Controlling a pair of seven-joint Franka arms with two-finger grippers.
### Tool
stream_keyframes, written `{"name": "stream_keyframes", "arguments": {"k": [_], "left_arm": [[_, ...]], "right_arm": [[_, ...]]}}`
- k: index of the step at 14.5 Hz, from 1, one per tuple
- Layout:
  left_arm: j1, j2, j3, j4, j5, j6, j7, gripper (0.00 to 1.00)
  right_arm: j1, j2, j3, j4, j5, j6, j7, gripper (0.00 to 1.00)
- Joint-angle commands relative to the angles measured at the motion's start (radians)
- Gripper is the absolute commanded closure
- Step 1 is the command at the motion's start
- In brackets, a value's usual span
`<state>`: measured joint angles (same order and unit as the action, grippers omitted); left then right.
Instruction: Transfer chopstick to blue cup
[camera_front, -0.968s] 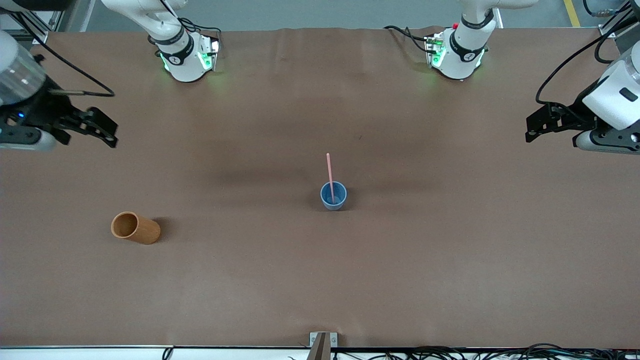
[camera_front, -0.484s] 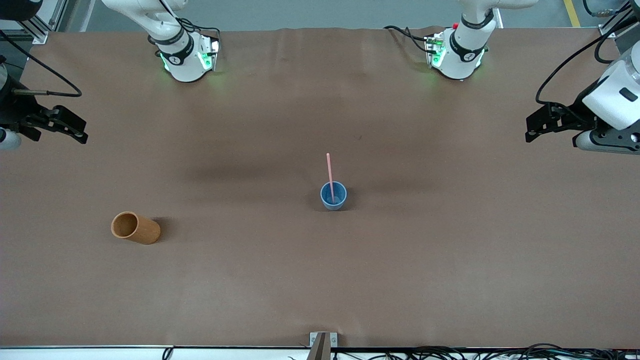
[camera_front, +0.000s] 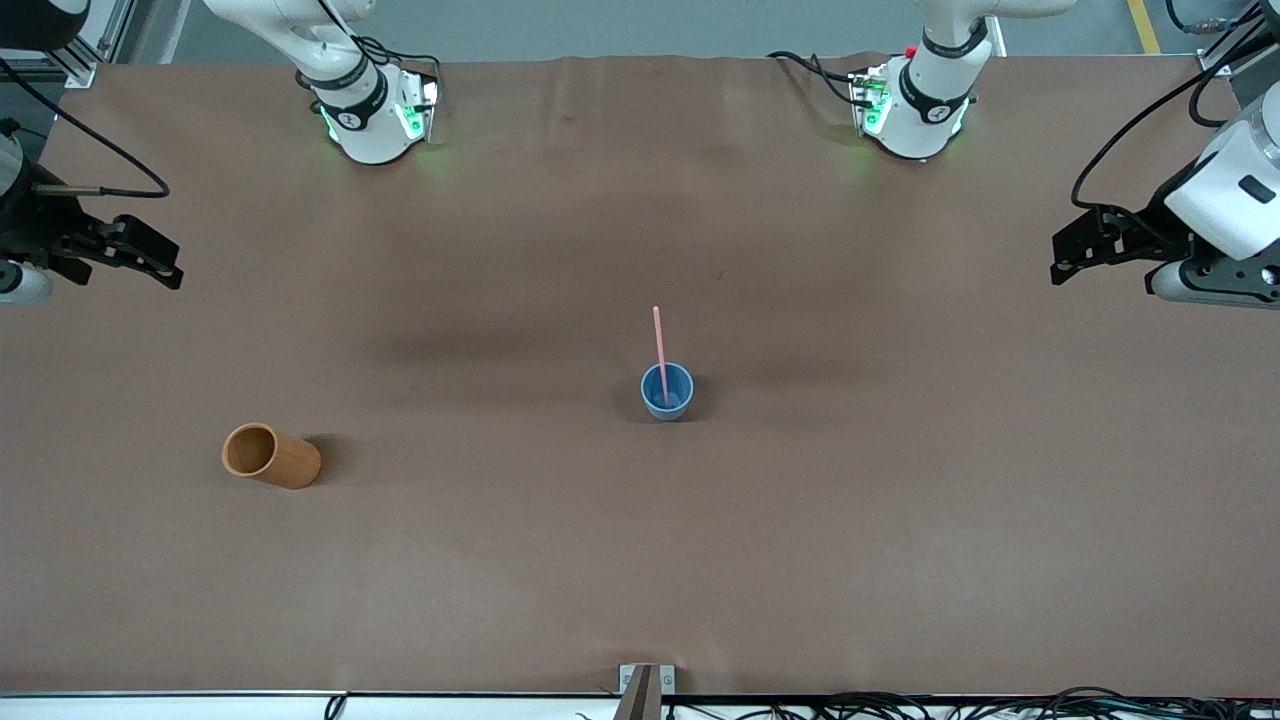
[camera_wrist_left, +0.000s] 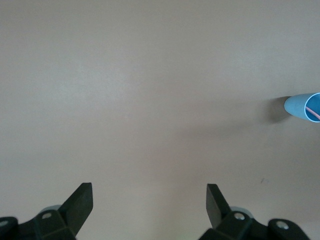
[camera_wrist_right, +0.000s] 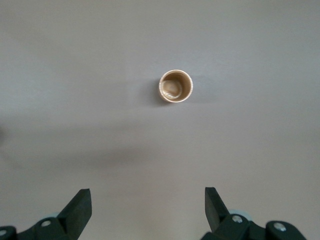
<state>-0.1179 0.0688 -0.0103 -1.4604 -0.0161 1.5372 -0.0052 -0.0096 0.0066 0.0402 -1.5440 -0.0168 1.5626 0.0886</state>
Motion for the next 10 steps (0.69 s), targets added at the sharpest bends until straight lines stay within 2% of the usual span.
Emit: {"name": "stream_keyframes", "arguments": {"k": [1,3,6,10], "left_arm": [[0.004,0.006,-0.005,0.017,-0.004,-0.003,-0.01,0.0],[0.004,0.006,-0.007,0.017,0.001,-0.005,-0.012,0.0],[0.004,0.006,-0.008,0.015,0.002,-0.005,-0.012,0.0],[0.004,0.006,-0.008,0.017,0.002,-0.005,-0.01,0.0]], "right_arm": [[-0.003,-0.022,-0.025,-0.013,0.041,-0.002,-0.015,0.0],[-0.007,-0.022,-0.026,0.002,0.043,-0.006,-0.114,0.0],[-0.001,-0.023,-0.068,0.019,0.043,-0.038,-0.13,0.0],[0.005,-0.023,-0.074,0.03,0.043,-0.049,-0.135,0.0]]}}
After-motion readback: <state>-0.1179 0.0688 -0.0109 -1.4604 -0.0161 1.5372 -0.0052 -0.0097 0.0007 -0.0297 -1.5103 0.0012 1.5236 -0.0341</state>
